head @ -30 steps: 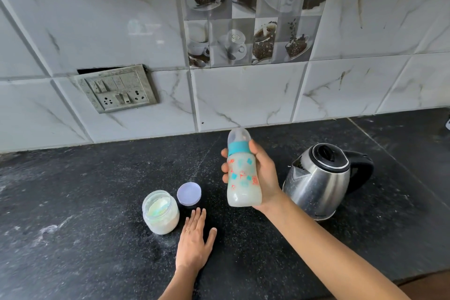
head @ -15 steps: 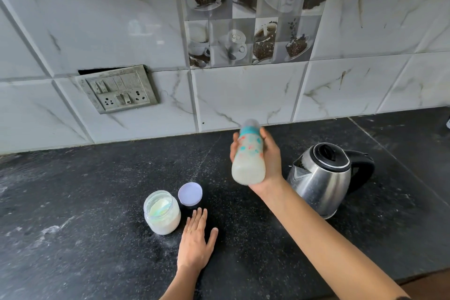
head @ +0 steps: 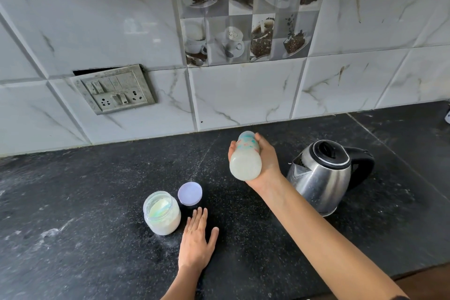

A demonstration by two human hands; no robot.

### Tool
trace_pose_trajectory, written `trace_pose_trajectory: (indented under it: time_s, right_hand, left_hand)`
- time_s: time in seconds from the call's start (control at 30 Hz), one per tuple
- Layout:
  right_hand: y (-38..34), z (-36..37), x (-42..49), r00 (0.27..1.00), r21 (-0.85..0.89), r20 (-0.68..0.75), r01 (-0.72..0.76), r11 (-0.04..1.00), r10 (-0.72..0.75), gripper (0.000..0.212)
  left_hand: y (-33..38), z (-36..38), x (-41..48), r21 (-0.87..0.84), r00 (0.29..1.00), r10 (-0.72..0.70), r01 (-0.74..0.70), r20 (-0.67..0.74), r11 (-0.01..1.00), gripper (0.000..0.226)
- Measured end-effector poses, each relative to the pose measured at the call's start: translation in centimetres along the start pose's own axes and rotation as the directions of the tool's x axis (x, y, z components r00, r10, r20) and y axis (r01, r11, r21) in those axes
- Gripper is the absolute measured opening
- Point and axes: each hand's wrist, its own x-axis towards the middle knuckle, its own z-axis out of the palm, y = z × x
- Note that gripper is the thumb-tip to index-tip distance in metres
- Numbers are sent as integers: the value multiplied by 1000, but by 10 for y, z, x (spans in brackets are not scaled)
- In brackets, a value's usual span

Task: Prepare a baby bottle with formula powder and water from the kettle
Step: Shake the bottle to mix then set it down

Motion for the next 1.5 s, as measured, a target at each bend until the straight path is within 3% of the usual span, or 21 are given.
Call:
trace_pose_trajectory:
  time_s: [0.2,0.37,0.5,0.6,0.67,0.83,0.9,1.0,1.07,1.17,1.33,1.5]
  right_hand:
    - [5,1,-11,933,-364,353,68,929,70,43]
    - [-1,-1,5,949,18,308,-75,997,66,46]
    - [9,-15,-3,878,-200,454,-61,978,148,52]
    - [1,-5,2,925,43,369,-116,992,92,49]
    - [-4,-3,5,960,131,279,-59,990,20,44]
    - [9,-15,-17,903,-294,420,48,955,84,39]
    - [5,-7,-13,924,-235,379,50,971,44,39]
    - [-2,-5,-2,956,47,294,-24,999,9,41]
    - [3,-14,-2,929,-35,359,-79,996,87,47]
    - [8,-20,-9,890,-252,429,-43,967,152,46]
    - [-4,-9,1,980,91,199,-13,996,-6,38]
    - [7,-10,-16,933,-267,355,43,963,57,38]
  left_hand:
    - [-2,0,0,-3,1000,-7,7,7,1000,84]
    - [-2,1,0,-14,1000,-10,10,10,1000,85]
    - [-3,2,1,-2,1000,-9,9,20,1000,91]
    - [-3,2,1,-1,1000,-7,7,17,1000,95]
    - [-3,2,1,5,1000,-10,10,21,1000,89]
    - [-3,2,0,-9,1000,-20,20,19,1000,85]
    - [-3,2,0,-7,1000,-21,21,20,1000,86]
    - [-4,4,0,-21,1000,-13,13,19,1000,99]
    - [-4,5,1,-31,1000,-21,21,18,999,105]
    - [-4,4,1,-27,999,-27,27,20,999,106]
    - [-2,2,0,-19,1000,-19,19,19,1000,101]
    - [-7,6,3,-32,999,-28,29,23,999,104]
